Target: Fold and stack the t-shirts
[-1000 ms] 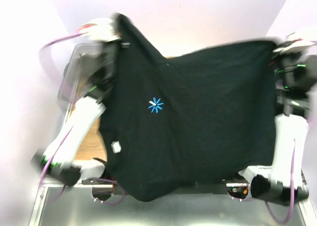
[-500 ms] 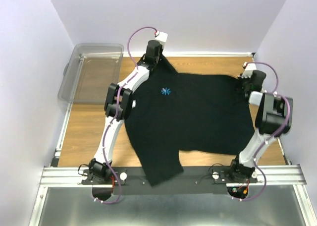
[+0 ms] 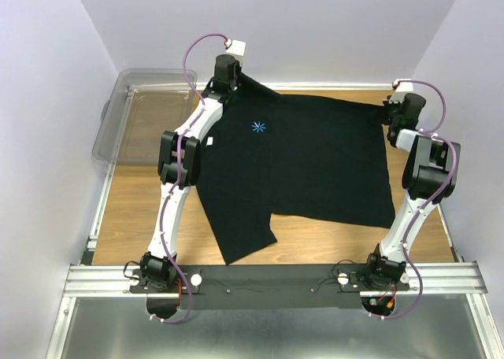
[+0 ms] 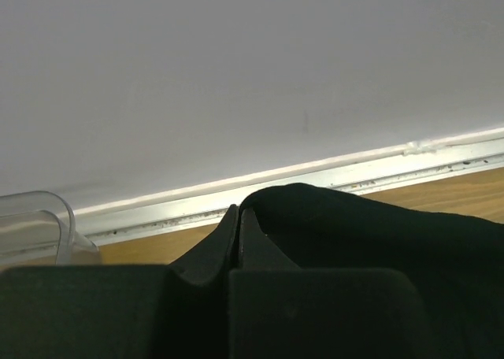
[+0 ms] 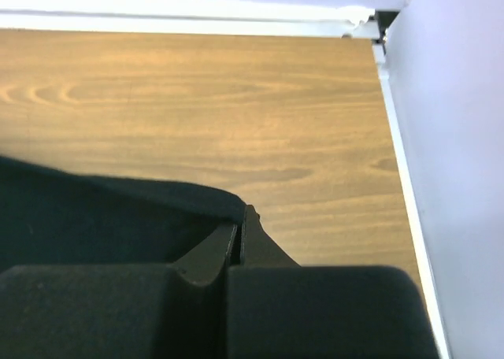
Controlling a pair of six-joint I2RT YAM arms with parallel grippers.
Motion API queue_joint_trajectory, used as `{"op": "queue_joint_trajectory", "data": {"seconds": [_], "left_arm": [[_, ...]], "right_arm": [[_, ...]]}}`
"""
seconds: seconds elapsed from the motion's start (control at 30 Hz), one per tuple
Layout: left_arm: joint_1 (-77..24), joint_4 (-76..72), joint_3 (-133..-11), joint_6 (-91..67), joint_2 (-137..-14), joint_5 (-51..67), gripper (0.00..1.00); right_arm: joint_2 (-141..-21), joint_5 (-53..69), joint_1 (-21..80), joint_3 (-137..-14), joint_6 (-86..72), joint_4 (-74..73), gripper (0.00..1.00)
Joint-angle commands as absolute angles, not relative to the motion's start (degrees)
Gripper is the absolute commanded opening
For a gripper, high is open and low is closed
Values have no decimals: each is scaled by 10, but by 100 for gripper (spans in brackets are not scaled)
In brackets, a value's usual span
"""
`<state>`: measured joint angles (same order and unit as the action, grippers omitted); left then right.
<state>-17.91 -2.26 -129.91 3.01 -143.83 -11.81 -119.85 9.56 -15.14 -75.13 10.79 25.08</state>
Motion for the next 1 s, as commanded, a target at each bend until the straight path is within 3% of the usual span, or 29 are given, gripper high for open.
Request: {"op": "queue_joint_trajectory", "data": {"seconds": [0.0,0.4,0.97], "left_arm": [[-181,-47,-1309,12,-1429,-91,0],[-181,-71,-1284,7,-1412,-70,0],[-183,-217,-949,13,-1189,-30,0]], "right_arm": [[-1216,84,-156,-781,84,259,1],[-1223,105,-156,-797,85,241,0],[-1194,82,-160,-750,87,254,1]]}}
